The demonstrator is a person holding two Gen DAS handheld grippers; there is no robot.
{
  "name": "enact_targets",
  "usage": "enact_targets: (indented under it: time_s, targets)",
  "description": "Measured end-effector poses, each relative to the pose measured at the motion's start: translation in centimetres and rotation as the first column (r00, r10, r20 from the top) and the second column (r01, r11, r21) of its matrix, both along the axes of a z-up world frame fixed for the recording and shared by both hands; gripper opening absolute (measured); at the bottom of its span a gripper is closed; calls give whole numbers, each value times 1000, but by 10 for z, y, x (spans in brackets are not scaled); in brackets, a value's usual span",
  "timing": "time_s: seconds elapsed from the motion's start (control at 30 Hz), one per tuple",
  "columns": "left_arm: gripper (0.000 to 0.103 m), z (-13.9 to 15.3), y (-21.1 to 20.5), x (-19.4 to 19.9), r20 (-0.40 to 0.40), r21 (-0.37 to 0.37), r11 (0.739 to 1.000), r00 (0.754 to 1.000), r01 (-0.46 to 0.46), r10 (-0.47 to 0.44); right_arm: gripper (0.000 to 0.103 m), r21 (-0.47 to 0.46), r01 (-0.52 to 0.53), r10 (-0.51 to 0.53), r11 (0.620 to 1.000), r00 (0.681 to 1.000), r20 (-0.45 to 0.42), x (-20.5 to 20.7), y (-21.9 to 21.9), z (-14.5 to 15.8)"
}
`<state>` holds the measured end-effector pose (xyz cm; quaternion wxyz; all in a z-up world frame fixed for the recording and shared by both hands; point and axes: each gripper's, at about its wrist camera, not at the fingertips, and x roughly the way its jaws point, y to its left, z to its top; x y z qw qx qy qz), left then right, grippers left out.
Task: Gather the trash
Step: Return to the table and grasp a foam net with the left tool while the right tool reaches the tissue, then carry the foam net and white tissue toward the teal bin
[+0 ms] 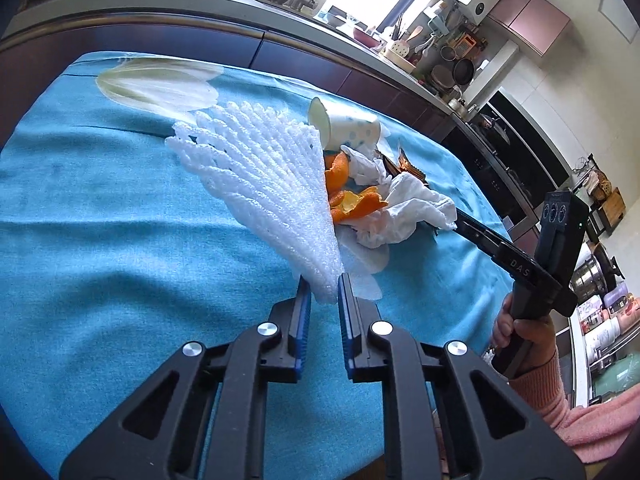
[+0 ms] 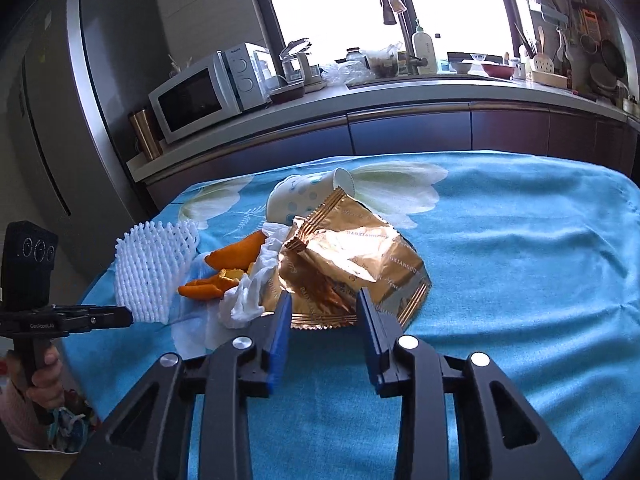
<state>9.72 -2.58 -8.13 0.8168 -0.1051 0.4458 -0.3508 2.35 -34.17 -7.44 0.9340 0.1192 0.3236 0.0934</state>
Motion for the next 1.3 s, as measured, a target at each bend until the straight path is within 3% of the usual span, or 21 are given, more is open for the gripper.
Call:
enact_targets:
  time_s: [0.13,0.43,0.47,0.53,0.6,0.67,1.07,1.3]
  targets:
    - [14,1,3,-4,12,5,1000,1000,3,-3,33,84,-39,37,996,999,27,-8,1,3]
    - [14,8,14,-13,55,27,999,998,-17,15,49,91,-96,92,991,994,54,5,23,15]
    - [14,8,16,-13,59,30,999,998,-23,21,47,77,-94,91,993,995,43,9,25,14]
    - [14,10,22,-14,60,29,999,998,-34,32,32,70,-93,91,993,996,22,15,28,10]
    - [14,11,28,-16,66,33,998,997,-46,44,10,81,-96,95,992,995,7,17,29,6]
    - [14,12,34,-19,72,38,998,996,-55,52,6,75,-99,98,992,995,13,16,32,7]
    - [14,21,79,-34,93,39,993,989,-115,111,3,33,-176,171,984,978,116,-7,52,51]
    - [14,26,114,-40,111,34,982,978,-184,179,3,42,-272,261,961,949,175,-12,77,73]
